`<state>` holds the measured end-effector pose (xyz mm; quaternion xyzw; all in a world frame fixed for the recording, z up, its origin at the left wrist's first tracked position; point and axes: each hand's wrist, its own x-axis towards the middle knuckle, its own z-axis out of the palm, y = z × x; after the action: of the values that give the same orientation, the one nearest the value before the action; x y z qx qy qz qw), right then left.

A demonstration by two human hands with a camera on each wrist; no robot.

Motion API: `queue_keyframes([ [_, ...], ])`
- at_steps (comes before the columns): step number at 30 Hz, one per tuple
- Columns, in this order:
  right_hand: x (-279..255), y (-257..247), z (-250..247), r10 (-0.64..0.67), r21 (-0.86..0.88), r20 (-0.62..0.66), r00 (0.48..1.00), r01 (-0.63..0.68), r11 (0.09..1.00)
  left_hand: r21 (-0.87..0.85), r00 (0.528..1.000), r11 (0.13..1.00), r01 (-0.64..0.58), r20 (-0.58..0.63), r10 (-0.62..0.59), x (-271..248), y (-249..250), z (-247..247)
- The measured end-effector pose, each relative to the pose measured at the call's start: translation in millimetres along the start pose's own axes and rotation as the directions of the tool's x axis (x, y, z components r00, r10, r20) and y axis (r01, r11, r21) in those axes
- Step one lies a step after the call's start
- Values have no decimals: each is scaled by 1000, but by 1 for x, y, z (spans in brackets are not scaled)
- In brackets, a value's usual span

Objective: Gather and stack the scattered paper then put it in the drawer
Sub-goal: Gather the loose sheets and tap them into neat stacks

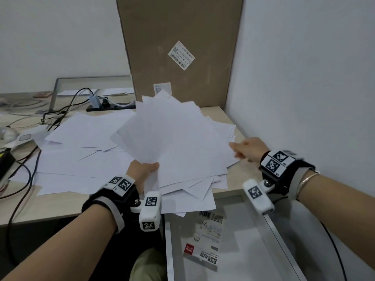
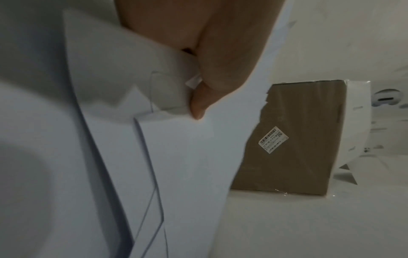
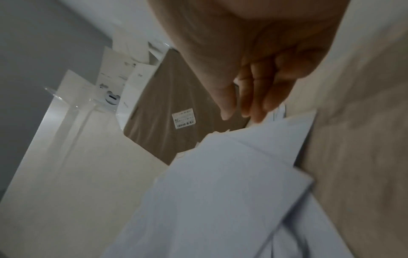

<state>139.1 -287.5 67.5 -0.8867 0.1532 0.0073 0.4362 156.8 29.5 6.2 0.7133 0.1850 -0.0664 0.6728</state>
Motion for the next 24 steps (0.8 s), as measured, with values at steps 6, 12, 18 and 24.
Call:
queue_keyframes([
  [6, 34, -41, -33, -96, -115, 130, 987, 112, 987, -14, 974, 983, -183, 134, 183, -11, 31, -5],
  [12, 47, -50, -20, -41, -34, 311, 950, 54, 998, -96, 969, 976, -193, 135, 205, -10, 37, -5],
  [18, 49, -11, 29, -77, 222, 26, 997, 69, 973, -83, 975, 975, -206, 72, 212, -3, 21, 6],
  [24, 36, -9, 28, -90, 640, 167, 982, -39, 768, -106, 964, 959, -264, 10, 266, -6, 40, 9],
])
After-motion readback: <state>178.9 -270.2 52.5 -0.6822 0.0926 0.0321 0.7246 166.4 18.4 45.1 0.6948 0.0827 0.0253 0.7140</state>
